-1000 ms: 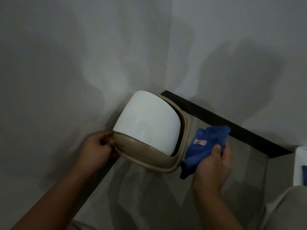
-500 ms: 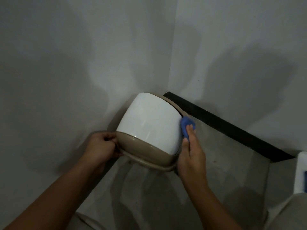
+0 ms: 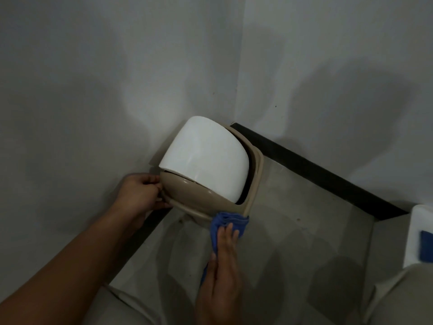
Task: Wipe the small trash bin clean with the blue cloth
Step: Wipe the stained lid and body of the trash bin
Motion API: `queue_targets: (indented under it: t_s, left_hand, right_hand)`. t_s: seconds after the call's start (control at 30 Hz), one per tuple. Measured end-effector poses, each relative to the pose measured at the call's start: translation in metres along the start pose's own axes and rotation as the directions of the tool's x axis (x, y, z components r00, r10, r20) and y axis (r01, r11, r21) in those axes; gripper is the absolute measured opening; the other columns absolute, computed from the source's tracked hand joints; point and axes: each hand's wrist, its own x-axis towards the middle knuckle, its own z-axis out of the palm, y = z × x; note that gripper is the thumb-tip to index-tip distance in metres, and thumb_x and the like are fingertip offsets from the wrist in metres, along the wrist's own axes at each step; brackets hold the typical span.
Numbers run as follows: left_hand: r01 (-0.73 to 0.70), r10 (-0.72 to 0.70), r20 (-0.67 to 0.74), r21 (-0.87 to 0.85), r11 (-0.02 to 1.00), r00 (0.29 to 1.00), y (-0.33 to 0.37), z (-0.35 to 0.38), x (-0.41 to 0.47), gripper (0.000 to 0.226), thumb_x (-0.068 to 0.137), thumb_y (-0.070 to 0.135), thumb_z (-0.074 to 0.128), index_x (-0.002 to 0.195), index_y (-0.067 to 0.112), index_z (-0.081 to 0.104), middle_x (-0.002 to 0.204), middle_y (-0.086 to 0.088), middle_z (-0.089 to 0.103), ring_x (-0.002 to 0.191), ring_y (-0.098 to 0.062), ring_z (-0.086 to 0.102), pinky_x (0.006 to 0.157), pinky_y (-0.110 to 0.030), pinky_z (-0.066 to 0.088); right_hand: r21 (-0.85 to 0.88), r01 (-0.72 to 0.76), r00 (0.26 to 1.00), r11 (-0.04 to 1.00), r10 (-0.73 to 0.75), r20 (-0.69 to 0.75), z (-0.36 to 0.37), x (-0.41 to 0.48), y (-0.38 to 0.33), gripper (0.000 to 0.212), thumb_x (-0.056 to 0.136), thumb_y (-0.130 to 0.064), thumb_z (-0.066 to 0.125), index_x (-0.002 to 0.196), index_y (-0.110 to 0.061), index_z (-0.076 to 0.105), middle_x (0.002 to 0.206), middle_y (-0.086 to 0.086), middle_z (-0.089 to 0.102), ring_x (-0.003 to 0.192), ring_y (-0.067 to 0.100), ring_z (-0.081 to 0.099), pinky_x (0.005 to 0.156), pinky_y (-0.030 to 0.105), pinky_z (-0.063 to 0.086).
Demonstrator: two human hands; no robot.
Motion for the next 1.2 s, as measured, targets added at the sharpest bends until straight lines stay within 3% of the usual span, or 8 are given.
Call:
queue_targets:
  t_s: [0.2, 0.27, 0.33, 0.43, 0.53, 0.77, 1.0, 1.2]
  left_hand:
    - [0.063, -0.062, 0.039, -0.022, 0.998, 0.997, 0.001, -0.007, -0.001, 0.024, 0.094, -0.009, 0.044, 0.109, -0.010, 0.063, 0.101, -0.026, 0.063, 0.080, -0.033, 0.063, 0.048, -0.029, 0.058]
    - [0.106, -0.102, 0.063, -0.068, 0.992, 0.993, 0.000, -0.012, -0.001, 0.023, 0.096, -0.006, 0.044, 0.103, -0.006, 0.065, 0.089, -0.021, 0.068, 0.072, -0.029, 0.066, 0.045, -0.027, 0.056]
    - [0.110, -0.106, 0.056, -0.062, 0.992, 0.993, -0.003, -0.019, -0.001, 0.021, 0.094, -0.006, 0.045, 0.100, -0.006, 0.065, 0.075, -0.017, 0.073, 0.056, -0.021, 0.068, 0.042, -0.023, 0.052]
    - [0.048, -0.048, -0.001, 0.025, 0.999, 0.999, -0.009, -0.028, 0.001, 0.030, 0.095, -0.010, 0.044, 0.123, -0.017, 0.051, 0.108, -0.027, 0.065, 0.056, -0.003, 0.065, 0.048, -0.012, 0.048]
    - [0.005, -0.005, 0.024, 0.008, 1.000, 1.000, -0.008, -0.019, -0.001, 0.035, 0.098, -0.012, 0.030, 0.129, -0.025, 0.036, 0.073, -0.021, 0.067, 0.048, 0.006, 0.059, 0.049, -0.002, 0.041]
    - [0.104, -0.091, 0.102, -0.123, 0.987, 0.991, 0.001, -0.012, 0.003, 0.026, 0.092, -0.013, 0.046, 0.102, -0.001, 0.066, 0.061, -0.004, 0.072, 0.048, -0.010, 0.067, 0.044, -0.019, 0.052]
    - [0.086, -0.082, 0.032, -0.173, 0.981, 0.996, -0.003, -0.007, 0.009, 0.030, 0.094, -0.011, 0.045, 0.081, 0.007, 0.065, 0.060, -0.007, 0.068, 0.045, -0.011, 0.066, 0.044, -0.023, 0.055]
    - [0.040, -0.043, -0.014, -0.180, 0.983, 0.999, -0.005, -0.007, 0.012, 0.029, 0.094, -0.008, 0.048, 0.082, 0.008, 0.067, 0.072, -0.011, 0.066, 0.046, -0.008, 0.065, 0.046, -0.021, 0.054]
  right_hand:
    - [0.070, -0.171, 0.961, 0.983, 0.151, 0.234, 0.013, 0.001, -0.032, 0.079, 0.095, 0.002, 0.042, 0.131, -0.064, 0.020, 0.130, -0.043, 0.036, 0.111, -0.038, 0.017, 0.104, 0.007, 0.023]
    - [0.006, 0.007, 0.960, 1.000, -0.009, 0.279, 0.010, 0.018, -0.054, 0.070, 0.096, -0.018, 0.034, 0.125, -0.073, 0.002, 0.130, -0.049, 0.033, 0.118, -0.028, 0.028, 0.108, 0.019, 0.030]
    - [-0.082, 0.337, 0.929, 0.938, -0.317, 0.189, 0.011, 0.035, -0.071, 0.047, 0.095, -0.021, 0.032, 0.142, -0.025, 0.030, 0.141, -0.009, 0.048, 0.132, 0.010, 0.040, 0.107, 0.036, 0.035]
    - [-0.343, 0.748, 0.647, 0.569, -0.506, 0.570, 0.022, 0.061, -0.086, 0.055, 0.091, -0.022, 0.022, 0.143, -0.004, 0.025, 0.151, 0.018, 0.031, 0.140, 0.035, 0.020, 0.112, 0.048, 0.021]
    - [-0.367, 0.908, 0.419, 0.202, -0.417, 0.807, 0.028, 0.082, -0.066, 0.059, 0.094, -0.028, 0.016, 0.144, 0.003, 0.009, 0.155, 0.024, 0.011, 0.143, 0.039, 0.000, 0.110, 0.051, -0.006]
    - [-0.221, 0.935, 0.162, -0.277, -0.222, 0.962, 0.012, 0.091, -0.026, 0.054, 0.091, -0.033, 0.040, 0.132, 0.003, 0.044, 0.144, 0.030, 0.035, 0.136, 0.055, 0.011, 0.106, 0.065, 0.000]
    - [-0.179, 0.943, 0.157, -0.280, -0.100, 0.983, -0.028, 0.088, -0.011, 0.057, 0.083, -0.039, 0.054, 0.124, 0.001, 0.053, 0.133, 0.026, 0.052, 0.132, 0.052, 0.028, 0.104, 0.065, 0.003]
    - [-0.183, 0.982, 0.189, 0.048, -0.216, 0.958, -0.071, 0.094, -0.005, 0.056, 0.060, -0.036, 0.075, 0.110, -0.011, 0.067, 0.110, 0.014, 0.070, 0.113, 0.035, 0.059, 0.100, 0.054, 0.030]
